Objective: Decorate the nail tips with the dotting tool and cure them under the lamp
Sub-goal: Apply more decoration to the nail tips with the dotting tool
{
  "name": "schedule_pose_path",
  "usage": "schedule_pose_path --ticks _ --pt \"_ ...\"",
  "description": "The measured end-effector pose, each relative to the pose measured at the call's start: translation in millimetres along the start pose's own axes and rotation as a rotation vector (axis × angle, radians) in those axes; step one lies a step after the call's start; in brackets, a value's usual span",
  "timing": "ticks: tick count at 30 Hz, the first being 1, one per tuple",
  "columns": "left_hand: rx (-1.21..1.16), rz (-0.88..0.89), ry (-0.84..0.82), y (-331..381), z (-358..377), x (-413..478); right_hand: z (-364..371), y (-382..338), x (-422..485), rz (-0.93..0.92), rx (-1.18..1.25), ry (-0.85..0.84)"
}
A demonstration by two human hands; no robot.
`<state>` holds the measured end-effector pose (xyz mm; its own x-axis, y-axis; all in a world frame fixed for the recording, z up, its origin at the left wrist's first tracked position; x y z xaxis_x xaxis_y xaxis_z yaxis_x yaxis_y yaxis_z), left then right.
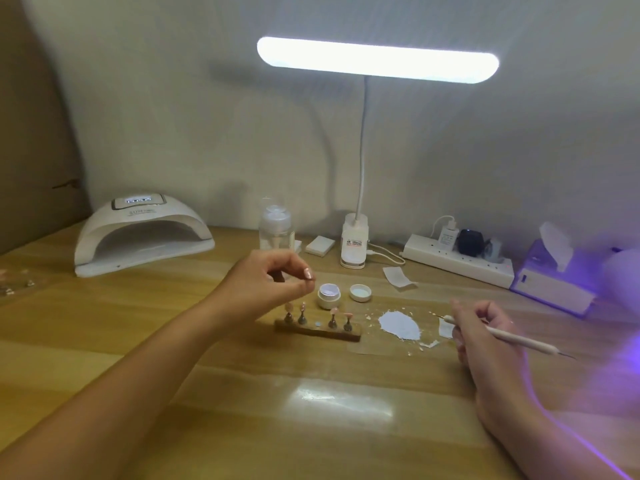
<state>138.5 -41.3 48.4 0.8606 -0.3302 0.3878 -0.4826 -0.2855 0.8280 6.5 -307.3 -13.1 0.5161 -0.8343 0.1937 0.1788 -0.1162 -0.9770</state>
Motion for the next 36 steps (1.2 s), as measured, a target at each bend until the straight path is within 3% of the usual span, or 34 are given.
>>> schedule_pose_path --ticks 4,12,36 --pt "0.133 -0.065 -0.022 -15.9 6.1 0.3 1.5 0.6 -0.3 -0.017 -0.027 -0.025" --pt "0.467 0.055 -0.049 -19.4 23.3 -8.0 5.4 -2.0 -2.8 -0.041 -0.053 -0.059" --pt "0.512 0.14 -0.042 -22.6 29.2 -7.6 7.5 -7.2 -8.2 -0.049 -0.091 -0.054"
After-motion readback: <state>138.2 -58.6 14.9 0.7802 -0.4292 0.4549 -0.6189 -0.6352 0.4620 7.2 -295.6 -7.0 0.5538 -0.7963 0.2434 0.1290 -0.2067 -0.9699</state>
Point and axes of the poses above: each hand's wrist, its own x-axis towards the middle knuckle, its own z-axis out of the palm, y = z × x, the point moved 5 cm from there along x, towards the middle knuckle, and after that the axes turned 11 degrees about y, right-handed, at the moved point
